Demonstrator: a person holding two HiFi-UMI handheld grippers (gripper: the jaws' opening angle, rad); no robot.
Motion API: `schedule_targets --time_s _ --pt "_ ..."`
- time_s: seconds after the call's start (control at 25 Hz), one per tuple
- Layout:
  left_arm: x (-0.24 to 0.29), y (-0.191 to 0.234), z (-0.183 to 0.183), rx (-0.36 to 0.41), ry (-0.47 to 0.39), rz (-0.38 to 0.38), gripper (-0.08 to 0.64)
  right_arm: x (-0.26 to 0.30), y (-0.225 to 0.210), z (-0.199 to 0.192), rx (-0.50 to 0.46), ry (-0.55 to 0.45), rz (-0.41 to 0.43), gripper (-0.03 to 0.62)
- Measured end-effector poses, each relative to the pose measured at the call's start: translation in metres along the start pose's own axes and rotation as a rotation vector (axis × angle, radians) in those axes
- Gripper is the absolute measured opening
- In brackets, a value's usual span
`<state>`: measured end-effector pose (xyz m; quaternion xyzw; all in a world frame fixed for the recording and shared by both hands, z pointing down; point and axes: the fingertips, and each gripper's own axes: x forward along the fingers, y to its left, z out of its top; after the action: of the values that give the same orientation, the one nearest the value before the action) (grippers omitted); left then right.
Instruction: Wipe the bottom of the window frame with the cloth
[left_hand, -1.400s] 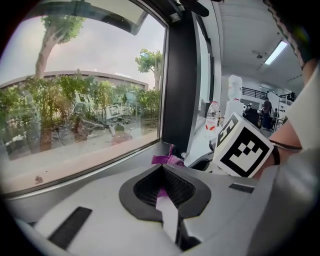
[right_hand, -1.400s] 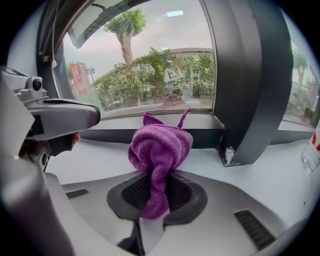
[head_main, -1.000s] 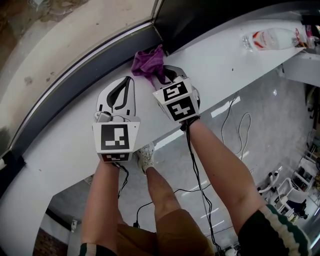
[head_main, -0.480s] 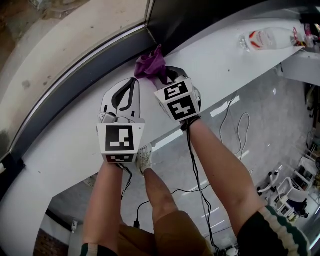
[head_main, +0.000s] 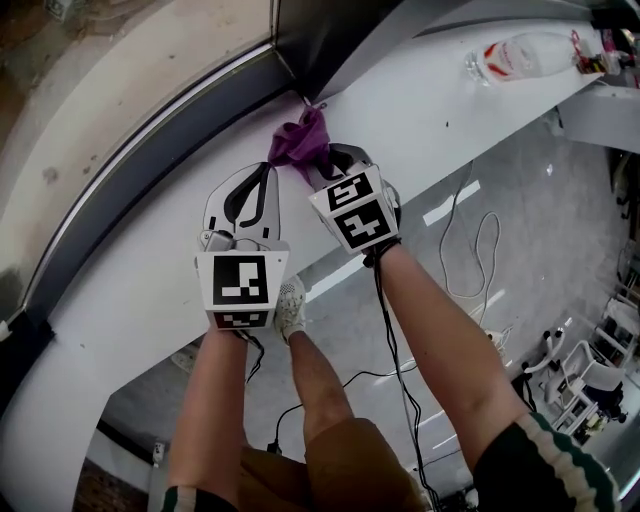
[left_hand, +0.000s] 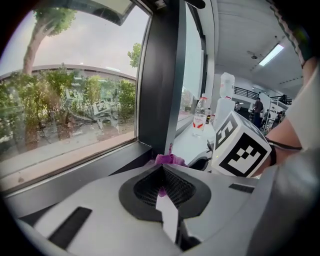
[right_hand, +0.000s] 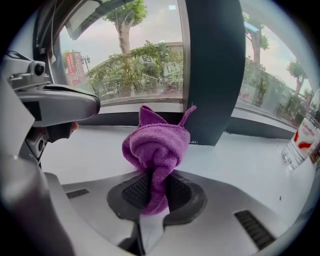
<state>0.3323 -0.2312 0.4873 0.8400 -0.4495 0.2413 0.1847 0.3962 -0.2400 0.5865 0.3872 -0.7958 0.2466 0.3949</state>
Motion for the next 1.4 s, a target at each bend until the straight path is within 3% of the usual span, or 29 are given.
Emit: schedule_targets --time_s 0.4,1.04,1.4 --pt "-0.012 -0.036 -0.027 -0.011 0.042 -0.036 0.009 -0.026 0.005 -0.044 0.027 0.027 -0.008 0.063" --pt "-0.019 -0.085 -0.059 -0.015 0.078 -0.078 0.009 -0.074 0.022 -0.112 -0.040 0.071 -0.050 0.063" --pt "-0.024 -0.098 -0.070 -0.036 0.081 -0.082 0.009 -0.080 0.027 -0.123 -0.038 0.077 -0.082 0.062"
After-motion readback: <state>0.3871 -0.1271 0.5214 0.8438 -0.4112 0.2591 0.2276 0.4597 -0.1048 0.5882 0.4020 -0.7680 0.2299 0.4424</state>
